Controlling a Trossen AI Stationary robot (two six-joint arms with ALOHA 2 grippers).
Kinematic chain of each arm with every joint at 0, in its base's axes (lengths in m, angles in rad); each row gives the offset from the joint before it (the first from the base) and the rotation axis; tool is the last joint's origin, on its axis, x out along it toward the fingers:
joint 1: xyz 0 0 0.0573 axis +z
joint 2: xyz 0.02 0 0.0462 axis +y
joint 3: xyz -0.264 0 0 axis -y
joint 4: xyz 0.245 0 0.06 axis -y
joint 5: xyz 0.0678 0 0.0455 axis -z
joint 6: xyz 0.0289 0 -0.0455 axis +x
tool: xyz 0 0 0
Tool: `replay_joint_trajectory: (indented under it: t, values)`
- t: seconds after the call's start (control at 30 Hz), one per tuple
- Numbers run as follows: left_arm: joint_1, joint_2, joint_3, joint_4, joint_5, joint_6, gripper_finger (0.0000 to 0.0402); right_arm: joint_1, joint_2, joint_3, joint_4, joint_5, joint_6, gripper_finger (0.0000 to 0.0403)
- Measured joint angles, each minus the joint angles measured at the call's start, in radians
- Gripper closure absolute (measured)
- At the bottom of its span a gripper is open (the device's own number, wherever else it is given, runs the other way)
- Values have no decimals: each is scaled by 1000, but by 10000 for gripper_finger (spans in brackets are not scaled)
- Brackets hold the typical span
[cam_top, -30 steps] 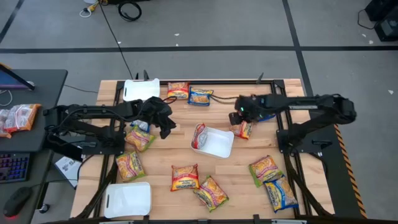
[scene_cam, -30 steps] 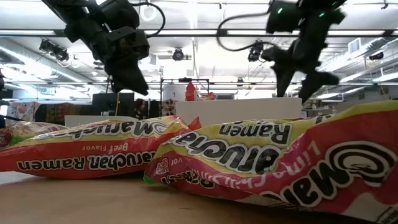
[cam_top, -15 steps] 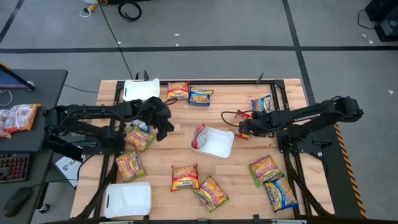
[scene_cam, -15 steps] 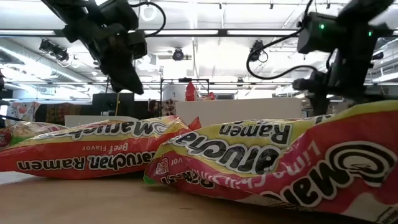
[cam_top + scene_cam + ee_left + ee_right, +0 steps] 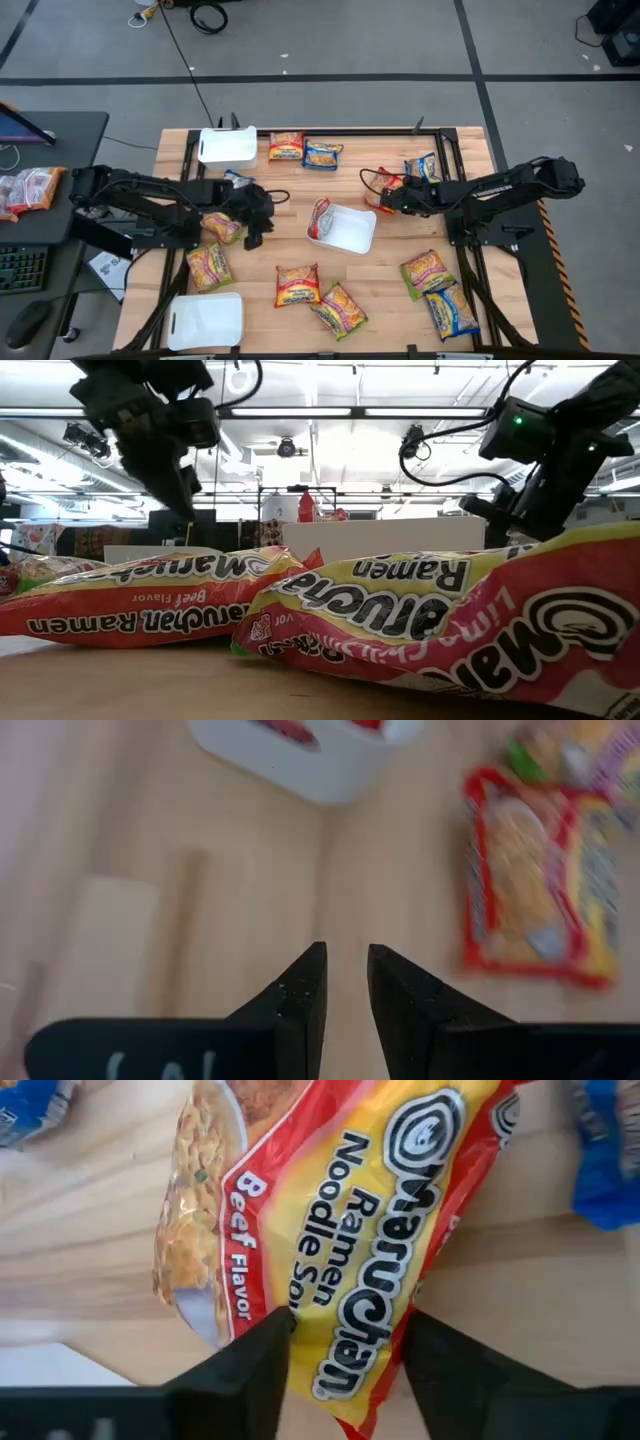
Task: Sort Maruchan noodles
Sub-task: Put the orange noodle pack into the middle white bin
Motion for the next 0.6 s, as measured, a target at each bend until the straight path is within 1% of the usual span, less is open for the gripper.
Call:
replay_joint_trajectory:
  t: [0.1,0.2,0.3,0.33,0.43,0.53,0.6]
  values:
    - [-14,0,0,55,-91,-24,322,-18,0,-19,64,-4,-23,270]
    - [-10,0,0,103,-162,-29,322,-25,0,-20,85,-7,-64,323]
    - [7,1,0,152,-184,-30,322,-21,2,15,41,-7,-135,381]
    - [14,1,0,169,-185,-31,322,-14,2,45,7,-2,-164,390]
    - [28,2,0,210,-186,-32,322,7,2,184,-161,15,-227,393]
    - [32,2,0,229,-186,-49,322,37,9,364,-372,19,-287,398]
    - [27,2,0,230,-184,-78,322,64,21,494,-498,19,-292,398]
